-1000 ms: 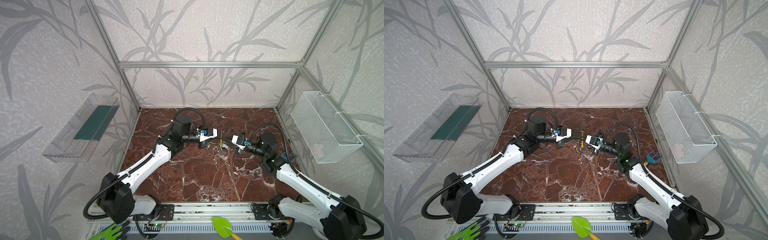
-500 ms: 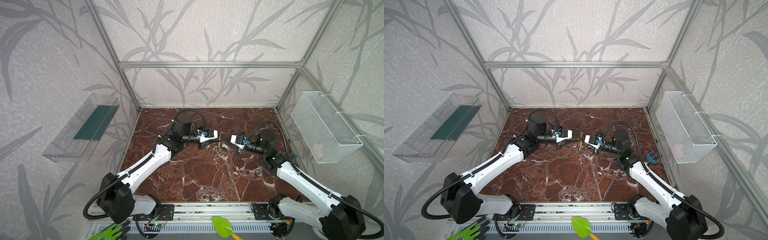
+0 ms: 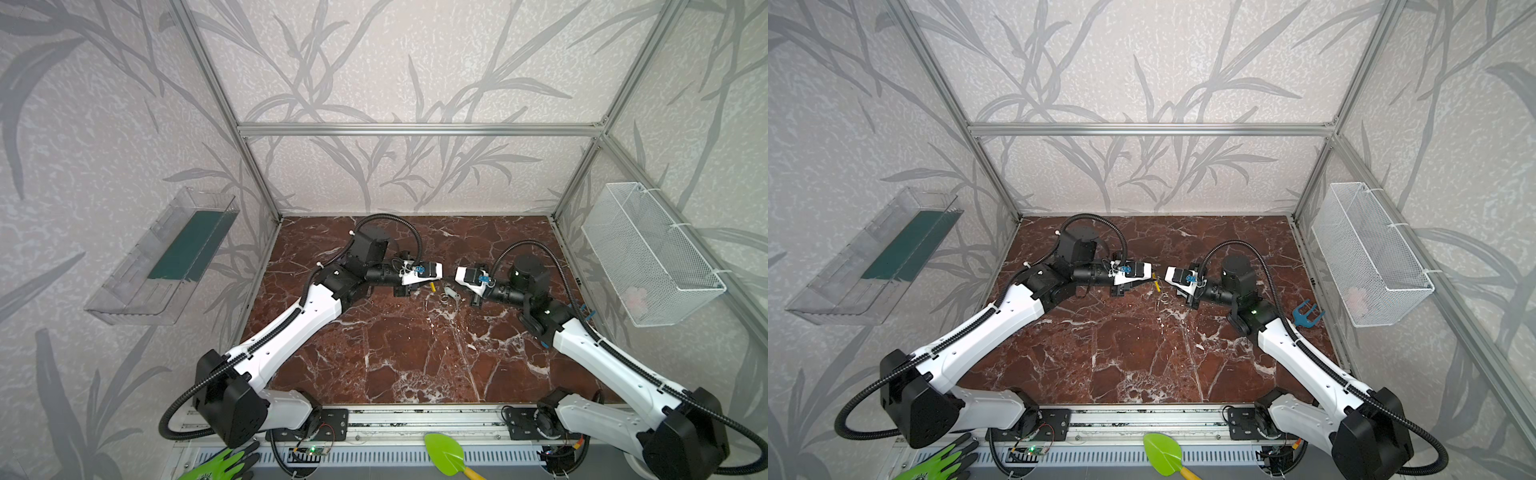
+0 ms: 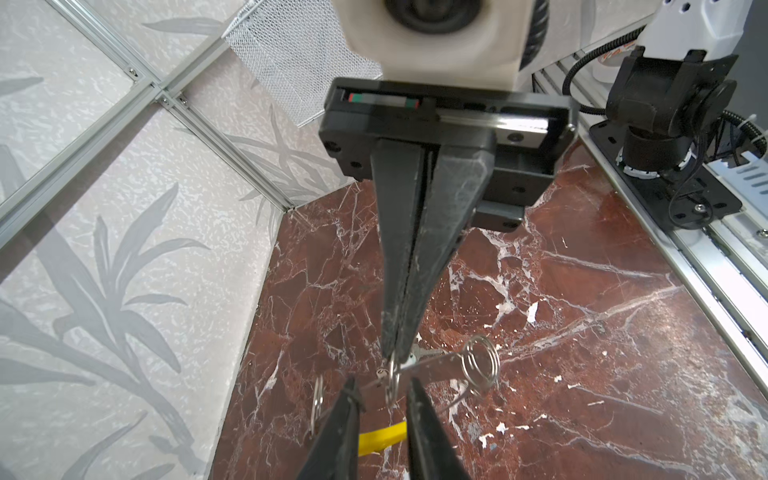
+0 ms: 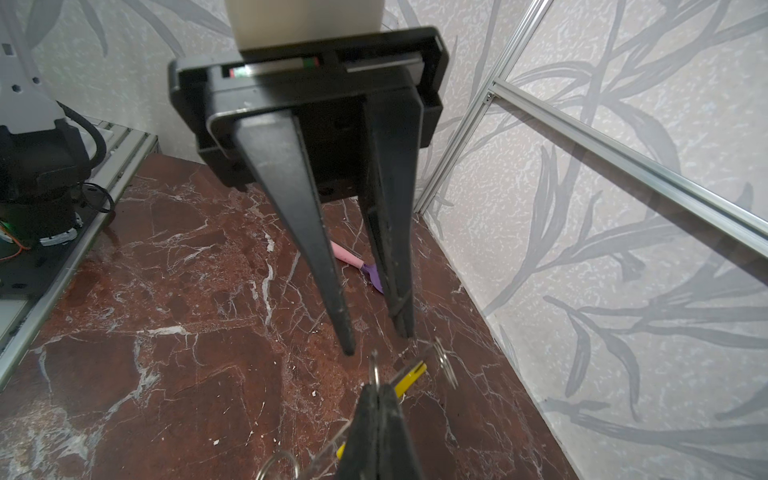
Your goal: Put the keys on the keyring
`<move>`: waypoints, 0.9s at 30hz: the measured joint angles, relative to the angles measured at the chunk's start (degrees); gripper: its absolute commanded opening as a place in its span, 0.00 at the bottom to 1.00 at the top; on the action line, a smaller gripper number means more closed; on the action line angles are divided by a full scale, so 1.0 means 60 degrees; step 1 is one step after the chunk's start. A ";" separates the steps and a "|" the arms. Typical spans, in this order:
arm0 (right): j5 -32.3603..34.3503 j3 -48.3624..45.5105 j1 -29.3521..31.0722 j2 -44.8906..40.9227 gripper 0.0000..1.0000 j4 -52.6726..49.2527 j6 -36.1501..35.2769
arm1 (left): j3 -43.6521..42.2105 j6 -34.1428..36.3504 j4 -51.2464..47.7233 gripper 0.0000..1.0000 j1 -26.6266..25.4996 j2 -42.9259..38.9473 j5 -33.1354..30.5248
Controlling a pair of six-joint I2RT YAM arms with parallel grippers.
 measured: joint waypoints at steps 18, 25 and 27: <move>0.0015 0.0004 0.0000 -0.0011 0.00 0.0011 -0.0200 | 0.0597 0.0423 -0.0882 0.07 -0.0251 0.0718 -0.0521; -0.0113 -0.0018 -0.0015 -0.0069 0.23 0.0106 -0.0215 | 0.0721 0.0521 -0.0951 0.00 -0.0277 0.0750 -0.0474; -0.0117 -0.0160 -0.0080 -0.0200 0.25 0.0266 -0.0266 | 0.0721 0.0750 -0.0962 0.00 -0.0302 0.0750 -0.0430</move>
